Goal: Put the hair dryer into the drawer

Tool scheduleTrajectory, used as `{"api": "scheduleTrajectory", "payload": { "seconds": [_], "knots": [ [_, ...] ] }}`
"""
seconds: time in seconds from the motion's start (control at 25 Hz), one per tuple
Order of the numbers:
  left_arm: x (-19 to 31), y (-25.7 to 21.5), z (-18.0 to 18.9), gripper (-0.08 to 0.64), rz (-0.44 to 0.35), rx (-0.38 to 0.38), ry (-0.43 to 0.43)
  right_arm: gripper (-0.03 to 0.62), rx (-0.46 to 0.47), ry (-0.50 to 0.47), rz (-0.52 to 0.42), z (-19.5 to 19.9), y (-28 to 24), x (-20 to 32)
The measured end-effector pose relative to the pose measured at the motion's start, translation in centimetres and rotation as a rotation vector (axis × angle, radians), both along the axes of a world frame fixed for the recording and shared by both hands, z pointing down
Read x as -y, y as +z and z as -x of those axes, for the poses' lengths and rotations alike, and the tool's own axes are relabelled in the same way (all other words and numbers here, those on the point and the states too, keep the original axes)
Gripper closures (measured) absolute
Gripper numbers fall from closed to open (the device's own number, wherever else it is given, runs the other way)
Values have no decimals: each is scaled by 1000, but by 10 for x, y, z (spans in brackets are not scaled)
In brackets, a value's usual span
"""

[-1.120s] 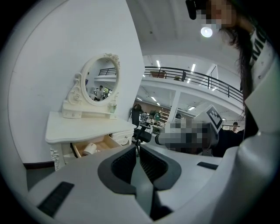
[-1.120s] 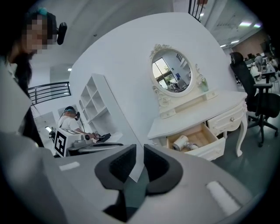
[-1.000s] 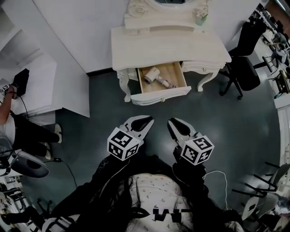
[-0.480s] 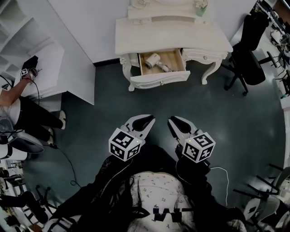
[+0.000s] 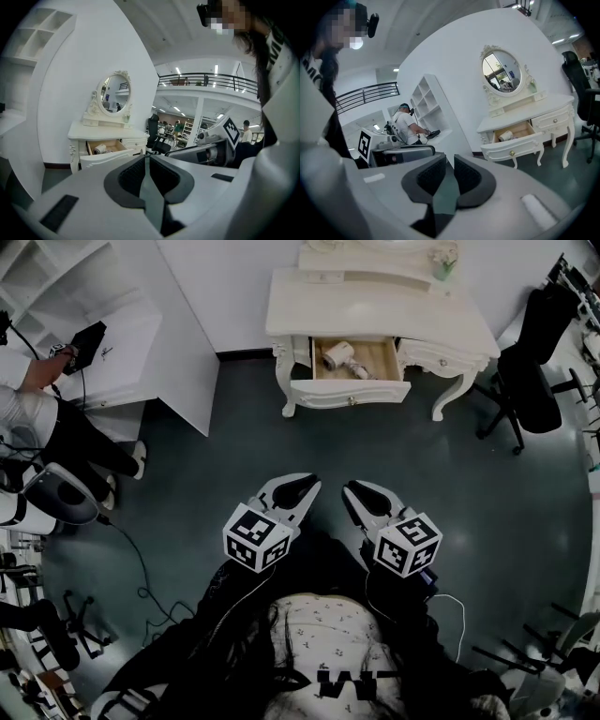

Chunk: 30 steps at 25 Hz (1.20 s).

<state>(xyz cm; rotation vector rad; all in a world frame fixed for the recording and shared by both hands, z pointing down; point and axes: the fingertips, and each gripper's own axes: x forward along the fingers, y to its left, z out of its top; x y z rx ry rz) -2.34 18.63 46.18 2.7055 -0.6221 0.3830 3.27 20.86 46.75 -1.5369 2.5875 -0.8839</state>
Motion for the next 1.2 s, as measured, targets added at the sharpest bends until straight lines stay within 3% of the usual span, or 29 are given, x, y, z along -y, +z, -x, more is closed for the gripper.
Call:
{"api": "scheduleTrajectory", "payload": {
  "seconds": [0.6,1.2],
  "knots": [
    [-22,1,20,534,-10,29,-25,529,-23,-87,-8,29,9,-24],
    [-24,-4,14,533,-28,36,-8,540,-24,-54,-29,19,1,-25]
  ]
}}
